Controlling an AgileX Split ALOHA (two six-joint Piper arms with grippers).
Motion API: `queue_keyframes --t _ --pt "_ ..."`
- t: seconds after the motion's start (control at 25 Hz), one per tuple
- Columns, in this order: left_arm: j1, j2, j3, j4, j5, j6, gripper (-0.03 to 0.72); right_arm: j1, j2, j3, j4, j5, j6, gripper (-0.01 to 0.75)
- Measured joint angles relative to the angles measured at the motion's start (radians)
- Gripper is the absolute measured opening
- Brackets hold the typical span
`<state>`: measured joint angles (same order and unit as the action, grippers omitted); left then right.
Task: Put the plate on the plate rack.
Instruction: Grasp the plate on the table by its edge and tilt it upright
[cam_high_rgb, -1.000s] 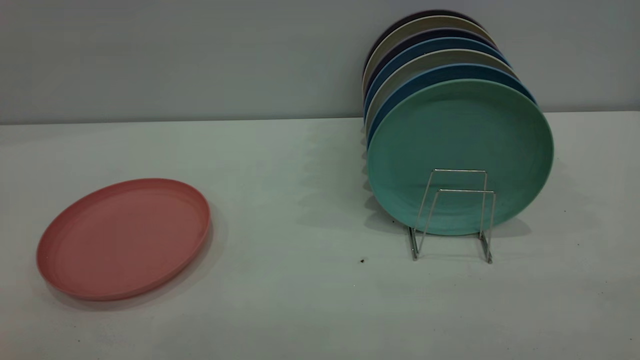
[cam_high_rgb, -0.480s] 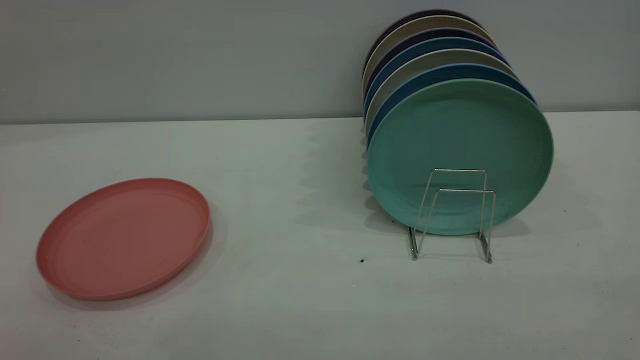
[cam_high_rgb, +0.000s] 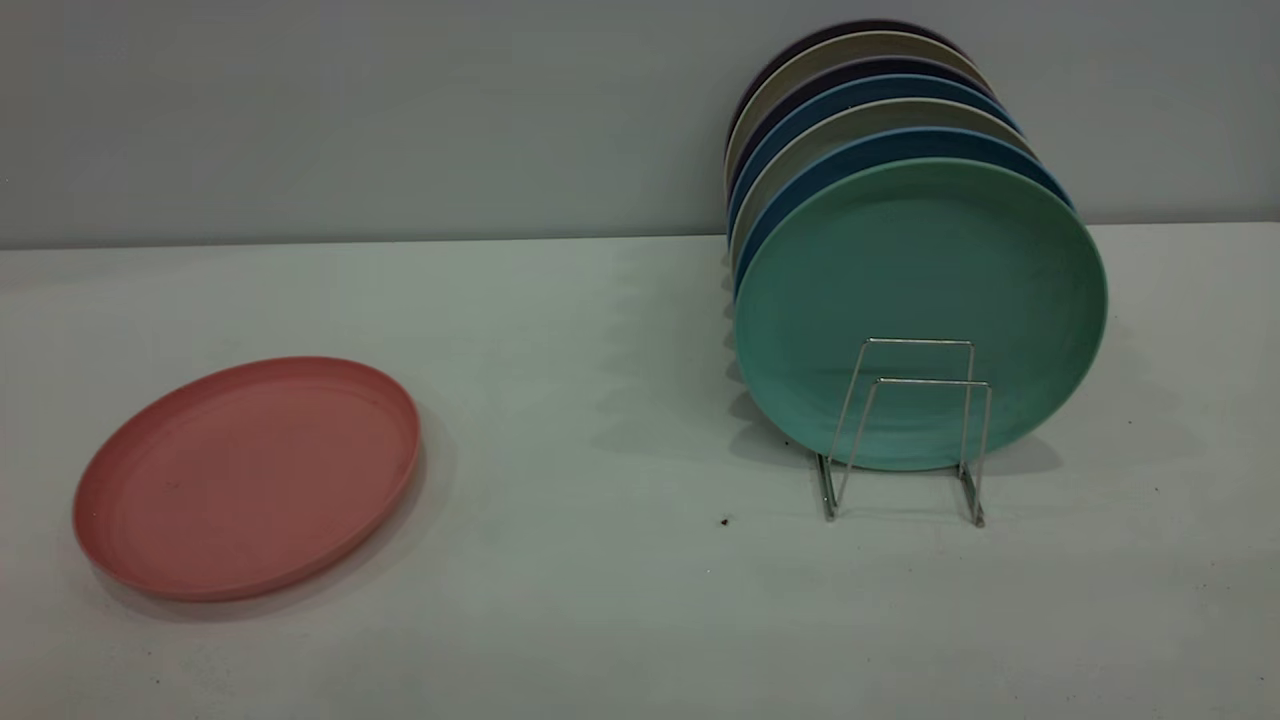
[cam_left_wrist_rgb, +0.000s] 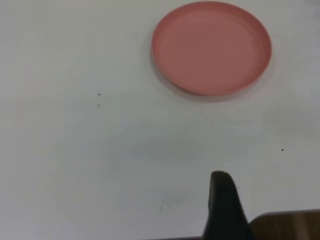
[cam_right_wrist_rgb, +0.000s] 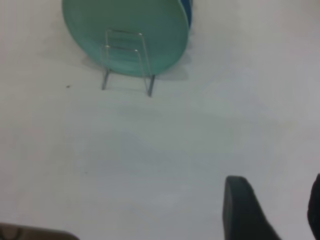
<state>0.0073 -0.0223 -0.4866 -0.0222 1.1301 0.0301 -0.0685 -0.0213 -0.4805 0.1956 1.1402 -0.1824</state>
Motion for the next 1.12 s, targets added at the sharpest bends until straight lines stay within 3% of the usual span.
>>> queue_keyframes --t 0.44,0.8,1.12 --pt "0.000 0.150 -0.097 0.006 -0.007 -0.013 0.355 0.018 0.161 -0.084 0.003 -0.182 0.016 0.334" --pt "-0.083 0.448 -0.117 -0.072 -0.143 0.075 0.349 0.183 0.434 -0.084 -0.088 -0.332 -0.005 0.334" --pt "-0.084 0.641 -0.138 -0.080 -0.273 0.155 0.348 0.208 0.625 -0.084 -0.101 -0.501 -0.004 0.334"
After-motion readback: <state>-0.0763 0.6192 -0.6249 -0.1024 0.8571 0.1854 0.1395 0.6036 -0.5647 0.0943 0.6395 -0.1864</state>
